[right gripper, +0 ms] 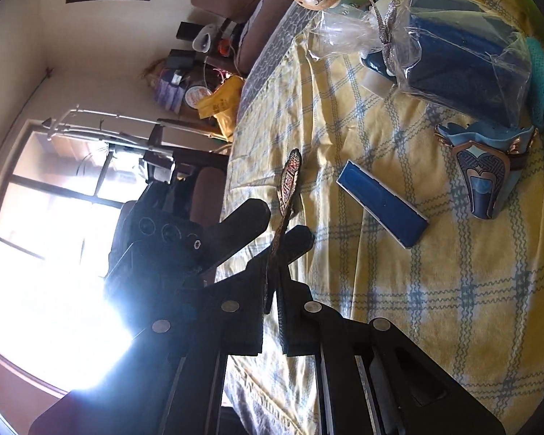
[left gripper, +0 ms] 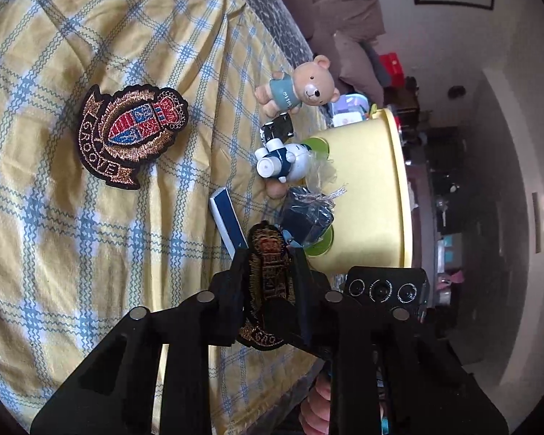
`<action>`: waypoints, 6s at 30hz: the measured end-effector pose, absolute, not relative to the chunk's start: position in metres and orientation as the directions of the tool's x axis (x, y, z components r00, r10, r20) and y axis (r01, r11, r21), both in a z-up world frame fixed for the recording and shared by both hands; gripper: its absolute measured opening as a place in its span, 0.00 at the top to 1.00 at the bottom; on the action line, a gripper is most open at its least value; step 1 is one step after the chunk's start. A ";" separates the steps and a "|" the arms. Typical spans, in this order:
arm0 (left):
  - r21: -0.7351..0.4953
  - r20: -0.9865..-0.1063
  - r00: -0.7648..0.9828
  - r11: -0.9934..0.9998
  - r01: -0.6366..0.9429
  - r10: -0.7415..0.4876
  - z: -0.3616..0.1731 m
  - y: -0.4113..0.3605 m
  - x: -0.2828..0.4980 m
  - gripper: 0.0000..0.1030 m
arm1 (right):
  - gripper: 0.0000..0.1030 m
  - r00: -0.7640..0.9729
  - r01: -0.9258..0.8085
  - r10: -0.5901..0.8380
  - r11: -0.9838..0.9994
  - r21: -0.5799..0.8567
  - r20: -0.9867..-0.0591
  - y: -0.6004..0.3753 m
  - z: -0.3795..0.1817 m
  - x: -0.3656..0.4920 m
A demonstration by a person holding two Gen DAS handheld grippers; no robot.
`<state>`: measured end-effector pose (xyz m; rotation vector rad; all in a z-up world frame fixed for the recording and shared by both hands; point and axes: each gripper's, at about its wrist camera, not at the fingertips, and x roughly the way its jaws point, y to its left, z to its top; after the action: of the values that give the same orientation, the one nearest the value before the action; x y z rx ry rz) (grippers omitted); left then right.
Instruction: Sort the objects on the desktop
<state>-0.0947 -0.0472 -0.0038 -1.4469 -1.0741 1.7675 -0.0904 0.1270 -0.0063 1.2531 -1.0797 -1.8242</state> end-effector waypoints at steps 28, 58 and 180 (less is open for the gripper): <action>-0.853 -0.481 -0.436 -0.521 0.034 0.761 0.032 -0.152 -0.098 0.97 | 0.27 -0.442 0.282 -0.499 -0.866 0.412 -0.746 0.087 0.028 -0.104; -0.866 -0.458 -0.415 -0.500 0.008 0.786 0.033 -0.149 -0.098 0.97 | 0.82 -0.554 0.377 -0.271 -0.925 0.054 -0.787 0.065 0.033 -0.100; -0.368 -0.811 -0.382 -0.894 -0.257 0.444 0.179 0.026 -0.026 0.00 | 0.00 -0.600 0.118 -0.093 -0.993 0.027 -0.794 0.211 0.169 -0.027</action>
<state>-0.0258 0.0261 0.1785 -1.4282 -0.2526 2.2947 -0.0265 0.2107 0.1688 1.3425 0.0423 -2.7087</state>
